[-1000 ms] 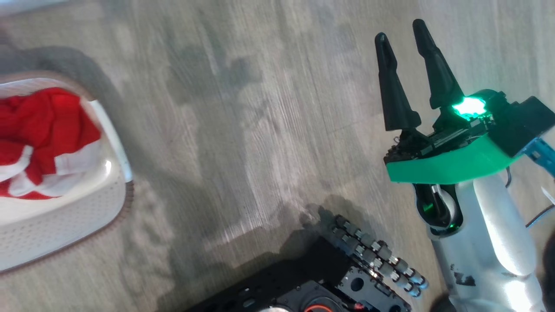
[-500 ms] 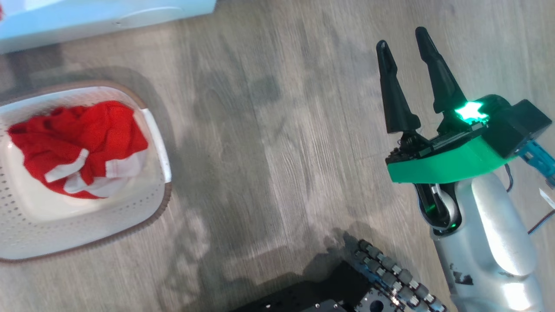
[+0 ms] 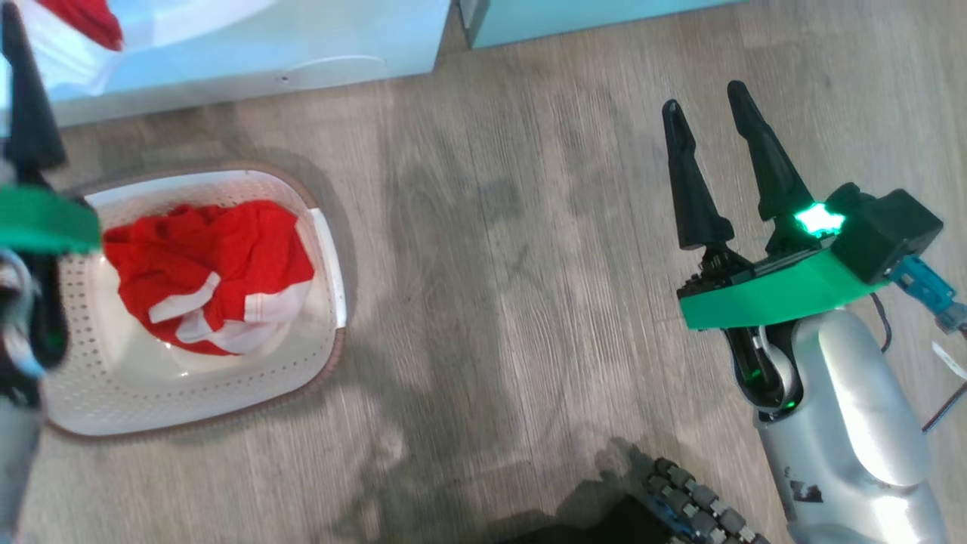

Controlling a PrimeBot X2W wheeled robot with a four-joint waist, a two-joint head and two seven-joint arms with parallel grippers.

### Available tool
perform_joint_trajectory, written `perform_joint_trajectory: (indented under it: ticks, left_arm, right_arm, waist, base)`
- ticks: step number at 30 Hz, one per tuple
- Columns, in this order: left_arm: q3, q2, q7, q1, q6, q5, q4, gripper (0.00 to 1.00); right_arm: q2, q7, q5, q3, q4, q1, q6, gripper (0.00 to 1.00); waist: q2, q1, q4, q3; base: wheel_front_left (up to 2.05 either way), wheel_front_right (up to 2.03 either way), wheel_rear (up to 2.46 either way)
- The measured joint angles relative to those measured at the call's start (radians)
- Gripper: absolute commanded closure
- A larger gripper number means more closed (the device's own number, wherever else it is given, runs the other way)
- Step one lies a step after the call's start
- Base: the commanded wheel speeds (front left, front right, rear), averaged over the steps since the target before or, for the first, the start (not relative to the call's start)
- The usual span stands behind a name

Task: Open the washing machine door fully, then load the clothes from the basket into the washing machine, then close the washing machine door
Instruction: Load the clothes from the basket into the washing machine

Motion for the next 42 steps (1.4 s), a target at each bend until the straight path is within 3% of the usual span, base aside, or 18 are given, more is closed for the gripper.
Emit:
perform_joint_trajectory:
  ticks: [8, 14, 19, 31, 42]
  left_arm:
    - [-0.020, -0.018, 0.009, 0.179, 0.068, 0.018, -0.157, 0.00]
    - [-0.033, -0.033, 0.012, 0.245, 0.108, 0.026, -0.195, 0.00]
    - [-0.048, -0.066, 0.004, 0.295, 0.116, 0.022, -0.201, 0.00]
    - [-0.080, -0.122, -0.038, 0.320, 0.074, 0.013, -0.124, 0.00]
    - [-0.082, -0.139, -0.047, 0.319, 0.056, 0.016, -0.081, 0.00]
  right_arm:
    - [-0.001, 0.000, -0.013, -0.008, 0.052, 0.000, 0.000, 0.00]
    - [-0.001, 0.000, -0.026, -0.016, 0.100, 0.003, 0.000, 0.00]
    - [-0.001, 0.000, -0.026, -0.035, 0.121, 0.032, 0.000, 0.00]
    - [-0.001, 0.000, -0.042, -0.062, 0.149, 0.086, 0.000, 0.00]
    - [-0.001, 0.000, -0.049, -0.063, 0.154, 0.096, 0.000, 0.00]
  waist:
    - [0.0000, 0.0000, 0.032, -0.046]
    - [0.0000, 0.0000, 0.053, -0.090]
    - [0.0000, 0.0000, 0.070, -0.128]
    - [0.0000, 0.0000, 0.112, -0.213]
    - [0.0000, 0.0000, 0.127, -0.237]
  base:
    - [0.00, 0.00, 0.00]
    - [0.00, 0.00, 0.00]
    - [0.00, 0.00, 0.00]
    - [0.00, 0.00, 0.00]
    - [0.00, 0.00, 0.00]
